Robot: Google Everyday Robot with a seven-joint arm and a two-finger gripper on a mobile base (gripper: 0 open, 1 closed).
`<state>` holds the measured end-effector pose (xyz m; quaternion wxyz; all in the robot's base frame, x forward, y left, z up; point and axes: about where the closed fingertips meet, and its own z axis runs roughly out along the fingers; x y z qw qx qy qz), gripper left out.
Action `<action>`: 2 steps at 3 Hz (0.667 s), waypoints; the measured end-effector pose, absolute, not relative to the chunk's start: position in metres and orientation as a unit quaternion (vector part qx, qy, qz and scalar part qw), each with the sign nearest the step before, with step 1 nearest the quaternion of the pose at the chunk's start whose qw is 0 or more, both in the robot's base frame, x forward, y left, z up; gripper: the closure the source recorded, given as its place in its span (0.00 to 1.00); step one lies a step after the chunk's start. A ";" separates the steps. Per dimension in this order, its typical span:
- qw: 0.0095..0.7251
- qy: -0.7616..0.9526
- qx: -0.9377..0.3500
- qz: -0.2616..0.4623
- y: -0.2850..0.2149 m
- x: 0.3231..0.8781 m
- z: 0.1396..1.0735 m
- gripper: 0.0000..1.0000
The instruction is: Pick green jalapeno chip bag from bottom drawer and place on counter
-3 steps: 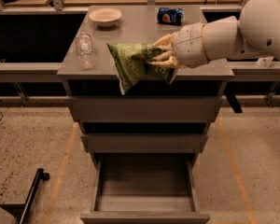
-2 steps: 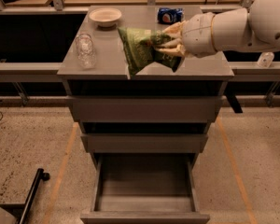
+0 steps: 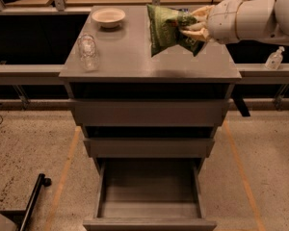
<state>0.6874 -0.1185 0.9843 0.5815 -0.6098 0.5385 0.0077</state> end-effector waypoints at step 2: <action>0.582 0.560 -0.589 -0.017 -0.138 0.701 0.988 1.00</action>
Offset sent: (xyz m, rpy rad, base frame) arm 0.0106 -0.0153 0.0031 -0.0018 -0.0049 -0.0609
